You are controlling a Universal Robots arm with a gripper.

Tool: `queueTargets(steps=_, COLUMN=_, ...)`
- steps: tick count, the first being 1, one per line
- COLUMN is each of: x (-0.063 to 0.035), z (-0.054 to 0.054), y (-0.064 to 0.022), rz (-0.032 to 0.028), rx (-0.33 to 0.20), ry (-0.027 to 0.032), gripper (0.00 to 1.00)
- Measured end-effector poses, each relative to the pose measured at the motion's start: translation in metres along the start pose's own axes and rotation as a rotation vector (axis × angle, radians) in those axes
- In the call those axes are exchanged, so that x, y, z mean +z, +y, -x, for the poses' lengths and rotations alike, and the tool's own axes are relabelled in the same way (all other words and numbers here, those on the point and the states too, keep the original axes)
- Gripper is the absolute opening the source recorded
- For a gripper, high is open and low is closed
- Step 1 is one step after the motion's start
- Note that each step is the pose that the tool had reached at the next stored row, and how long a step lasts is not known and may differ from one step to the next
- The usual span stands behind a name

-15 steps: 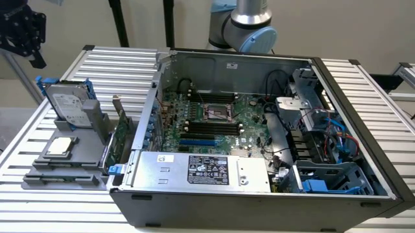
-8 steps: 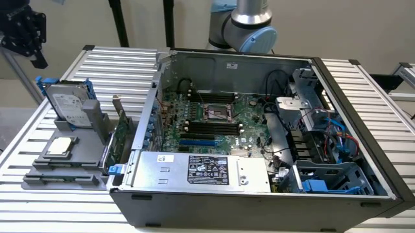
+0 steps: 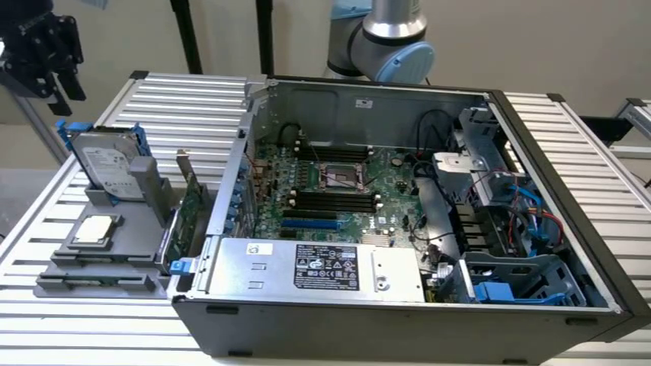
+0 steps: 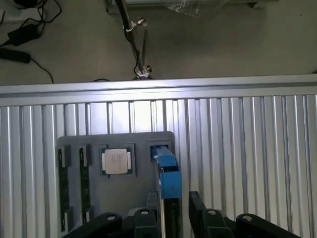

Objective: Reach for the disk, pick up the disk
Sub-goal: 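Pick up the disk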

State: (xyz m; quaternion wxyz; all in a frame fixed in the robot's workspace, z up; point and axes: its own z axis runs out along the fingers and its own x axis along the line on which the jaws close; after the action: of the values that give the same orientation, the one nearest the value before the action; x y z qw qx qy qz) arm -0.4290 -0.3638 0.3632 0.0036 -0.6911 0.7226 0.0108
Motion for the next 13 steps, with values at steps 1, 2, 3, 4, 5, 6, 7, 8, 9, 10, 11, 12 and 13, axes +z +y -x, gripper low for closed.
queueTargets(steps=1, x=0.0016, z=0.001, y=0.0001, rz=-0.0028, rx=-0.006, ry=0.0, gripper=0.42)
queueTargets(steps=2, x=0.0034, z=0.003, y=0.0002, rz=-0.0053, rx=-0.014, ry=0.0002, gripper=0.48)
queueTargets(steps=3, x=0.0053, z=0.004, y=0.0003, rz=-0.0072, rx=-0.021, ry=0.0002, gripper=0.48)
queueTargets(steps=4, x=0.0072, z=0.006, y=0.0006, rz=-0.0088, rx=-0.027, ry=0.0001, gripper=0.48)
queueTargets(steps=5, x=0.009, z=0.006, y=0.001, rz=-0.01, rx=-0.032, ry=0.0001, gripper=0.54)
queueTargets(steps=6, x=0.0108, z=0.007, y=0.0014, rz=-0.0103, rx=-0.036, ry=0.0002, gripper=0.54)
queueTargets(steps=7, x=0.0125, z=0.007, y=0.0018, rz=-0.0103, rx=-0.04, ry=0.0003, gripper=0.54)
queueTargets(steps=8, x=0.0143, z=0.007, y=0.0024, rz=-0.0103, rx=-0.044, ry=0.0005, gripper=0.54)
queueTargets(steps=9, x=0.016, z=0.007, y=0.0034, rz=-0.0104, rx=-0.047, ry=0.0005, gripper=0.54)
queueTargets(steps=10, x=0.0173, z=0.006, y=0.0044, rz=-0.0102, rx=-0.05, ry=0.0006, gripper=0.54)
queueTargets(steps=11, x=0.0184, z=0.006, y=0.0053, rz=-0.01, rx=-0.051, ry=0.0007, gripper=0.54)
queueTargets(steps=12, x=0.0193, z=0.006, y=0.006, rz=-0.01, rx=-0.052, ry=0.0009, gripper=0.54)
queueTargets(steps=13, x=0.0201, z=0.006, y=0.0064, rz=-0.0101, rx=-0.052, ry=0.0012, gripper=0.54)
